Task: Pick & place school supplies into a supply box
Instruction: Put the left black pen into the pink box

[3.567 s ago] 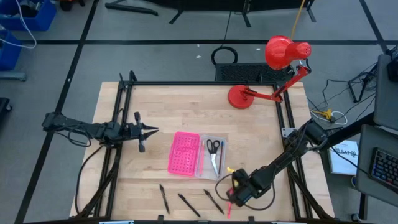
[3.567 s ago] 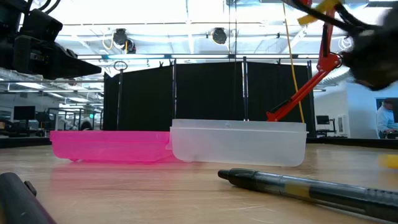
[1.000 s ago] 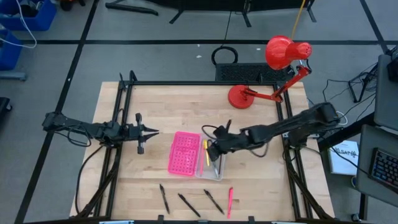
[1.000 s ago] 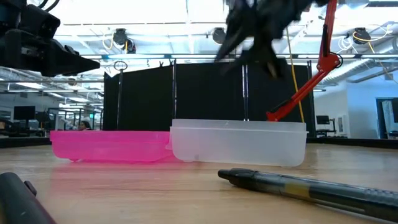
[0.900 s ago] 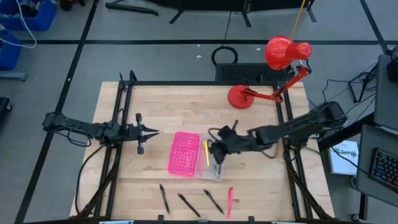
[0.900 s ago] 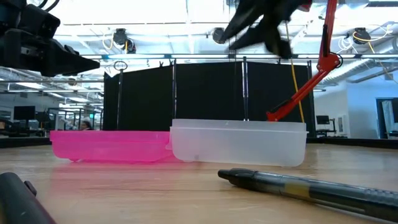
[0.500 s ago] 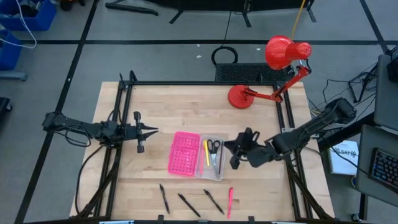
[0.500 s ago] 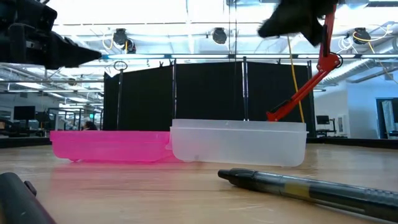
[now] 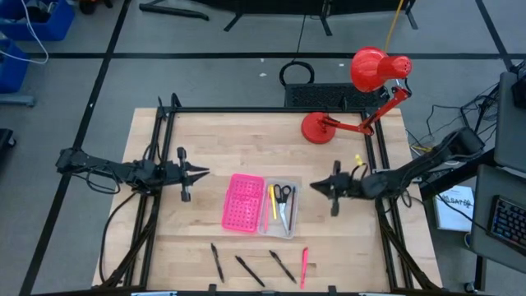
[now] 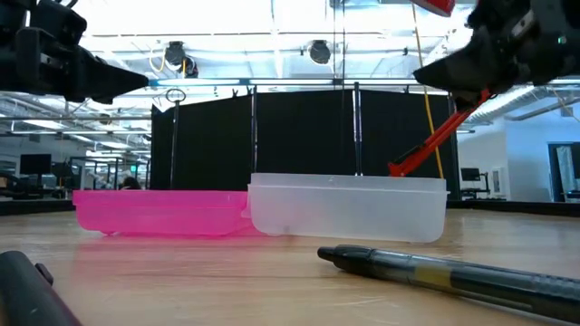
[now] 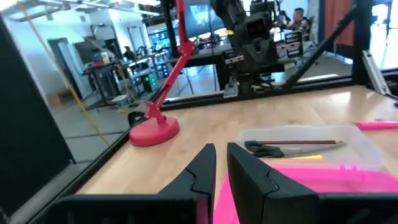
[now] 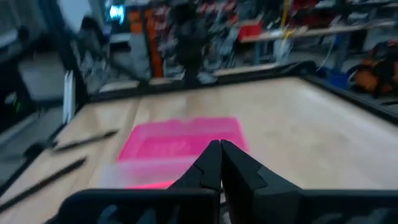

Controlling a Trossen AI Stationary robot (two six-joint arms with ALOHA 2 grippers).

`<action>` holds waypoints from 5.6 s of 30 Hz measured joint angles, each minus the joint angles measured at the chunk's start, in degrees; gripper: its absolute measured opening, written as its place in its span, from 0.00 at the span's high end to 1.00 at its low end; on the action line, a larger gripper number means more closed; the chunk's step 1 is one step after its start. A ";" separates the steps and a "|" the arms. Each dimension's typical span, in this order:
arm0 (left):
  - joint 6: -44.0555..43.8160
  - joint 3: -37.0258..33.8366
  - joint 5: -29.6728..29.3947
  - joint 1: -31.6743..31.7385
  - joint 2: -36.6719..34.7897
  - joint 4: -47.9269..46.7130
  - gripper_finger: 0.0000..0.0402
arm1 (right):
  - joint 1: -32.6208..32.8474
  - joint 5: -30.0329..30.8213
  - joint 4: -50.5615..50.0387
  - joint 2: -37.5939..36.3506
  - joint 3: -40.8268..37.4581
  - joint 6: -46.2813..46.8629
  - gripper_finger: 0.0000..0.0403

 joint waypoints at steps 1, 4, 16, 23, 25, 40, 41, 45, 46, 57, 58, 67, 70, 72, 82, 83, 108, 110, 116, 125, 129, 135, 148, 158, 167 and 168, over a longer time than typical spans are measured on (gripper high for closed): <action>-0.69 0.00 -0.51 0.00 0.00 -0.17 0.88 | -1.07 -0.64 0.54 -1.81 -1.54 0.21 1.00; -3.76 0.00 -1.40 0.00 0.00 -1.51 0.88 | -3.38 -0.93 0.49 -6.34 -4.97 0.44 1.00; -11.00 -0.02 -3.45 -0.45 0.17 -6.63 0.88 | -6.22 -6.15 1.06 -11.99 -8.77 -4.28 1.00; -15.97 4.74 0.20 -8.51 11.96 -9.22 0.88 | -6.17 -10.61 0.74 -11.95 -8.90 -8.72 1.00; -16.62 8.32 0.23 -12.03 17.90 -12.41 0.88 | -6.17 -9.69 0.96 -11.95 -8.90 -7.63 1.00; -11.61 42.56 0.86 -32.93 66.74 -17.48 0.88 | -6.22 -6.94 -0.51 -11.92 -8.98 -6.53 1.00; -11.18 45.75 2.25 -33.26 69.18 -19.45 0.88 | -6.22 -6.95 -0.11 -11.93 -8.98 -5.96 1.00; -10.32 59.82 4.69 -33.65 78.72 -31.08 0.87 | -6.22 -6.97 0.91 -11.94 -8.98 -4.37 1.00; -9.32 63.21 4.71 -33.89 81.01 -34.68 0.86 | -6.22 -6.96 0.94 -11.95 -8.98 -4.13 1.00; -1.40 81.40 14.20 -36.52 94.96 -52.59 0.59 | -6.19 -7.01 0.61 -11.95 -9.01 -5.06 1.00; -0.64 81.35 14.61 -36.58 95.27 -52.89 0.57 | -6.19 -7.01 0.61 -11.95 -9.01 -5.58 1.00; 1.90 80.17 18.39 -35.38 99.44 -53.24 0.47 | -6.19 -7.01 0.90 -11.93 -9.01 -7.48 1.00; 3.54 80.15 18.31 -34.91 100.90 -52.82 0.47 | -6.19 -7.01 1.05 -11.95 -9.01 -7.50 1.00; 3.90 80.14 19.00 -34.60 101.88 -53.12 0.47 | -6.19 -7.01 1.03 -11.92 -9.01 -7.47 1.00; 5.27 80.19 21.11 -34.17 104.04 -54.33 0.49 | -6.19 -7.03 0.67 -11.93 -9.02 -6.20 1.00; 6.00 80.19 21.45 -34.12 104.04 -54.33 0.51 | -6.19 -7.03 0.60 -11.92 -9.03 -6.02 1.00; 10.93 82.84 22.74 -34.53 104.58 -61.14 0.93 | -6.19 -7.01 0.52 -11.92 -9.03 -5.34 1.00; 12.37 84.27 22.15 -34.51 104.59 -64.27 0.93 | -6.19 -7.01 0.57 -11.92 -9.03 -5.43 1.00; 15.07 88.39 18.99 -34.13 104.52 -70.67 0.93 | -6.19 -7.01 0.57 -11.92 -9.01 -5.65 1.00; 28.76 98.94 7.35 -31.52 104.37 -85.60 0.93 | -6.19 -7.01 0.32 -11.92 -9.03 -4.54 1.00; 37.32 105.37 2.85 -28.16 104.26 -93.09 0.93 | -6.19 -7.00 0.16 -11.90 -9.03 -4.79 1.00; 54.83 109.87 -2.55 -22.39 104.18 -89.14 0.93 | -6.19 -6.99 0.10 -11.90 -9.02 -5.80 1.00; 72.68 108.89 6.34 -10.26 104.21 -75.46 0.93 | -6.19 -6.99 -1.89 -11.92 -9.01 -4.29 1.00; 79.83 97.56 15.63 -3.82 104.16 -59.85 0.93 | -6.19 -6.99 -4.86 -11.92 -9.02 -2.78 1.00; 82.29 87.76 17.15 -0.35 104.21 -52.73 0.93 | -6.19 -6.99 -5.17 -11.92 -9.01 -2.76 1.00; 82.43 87.23 17.18 -0.15 104.21 -51.94 0.93 | -6.19 -6.98 -5.18 -11.90 -9.01 -2.76 1.00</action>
